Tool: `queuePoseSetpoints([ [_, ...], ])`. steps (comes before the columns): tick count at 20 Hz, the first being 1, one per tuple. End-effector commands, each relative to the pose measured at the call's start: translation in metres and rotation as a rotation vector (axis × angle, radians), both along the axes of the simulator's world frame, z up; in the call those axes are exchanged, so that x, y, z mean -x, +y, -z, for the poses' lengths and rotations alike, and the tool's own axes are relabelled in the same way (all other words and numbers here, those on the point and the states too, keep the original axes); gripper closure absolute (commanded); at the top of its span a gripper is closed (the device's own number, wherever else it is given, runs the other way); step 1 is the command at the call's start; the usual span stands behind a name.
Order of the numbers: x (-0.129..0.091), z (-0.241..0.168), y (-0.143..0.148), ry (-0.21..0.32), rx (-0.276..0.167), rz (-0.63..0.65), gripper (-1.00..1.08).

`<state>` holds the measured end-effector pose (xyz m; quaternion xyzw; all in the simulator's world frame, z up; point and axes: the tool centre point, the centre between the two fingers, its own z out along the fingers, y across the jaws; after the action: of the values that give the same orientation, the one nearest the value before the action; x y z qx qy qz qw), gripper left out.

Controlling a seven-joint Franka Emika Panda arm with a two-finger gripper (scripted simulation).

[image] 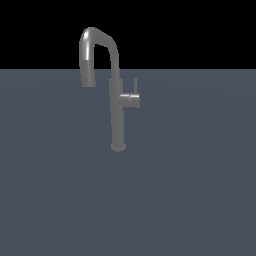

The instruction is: Turn on the faucet by rotating a designated handle.

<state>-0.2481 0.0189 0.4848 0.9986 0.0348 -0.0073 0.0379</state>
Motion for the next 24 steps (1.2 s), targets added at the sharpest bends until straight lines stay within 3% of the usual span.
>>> queuePoseSetpoints([
  [1,0.000,0.000,0.000,0.000,0.000,0.000,1.08],
  [7,-0.005,0.000,0.001,0.012,-0.015,0.016,1.08],
  [13,-0.018,0.002,0.004,0.050,-0.060,0.066,1.08],
  [18,-0.038,0.004,0.006,0.102,-0.123,0.135,1.08],
  [24,-0.070,0.009,0.008,0.189,-0.229,0.251,1.08],
])
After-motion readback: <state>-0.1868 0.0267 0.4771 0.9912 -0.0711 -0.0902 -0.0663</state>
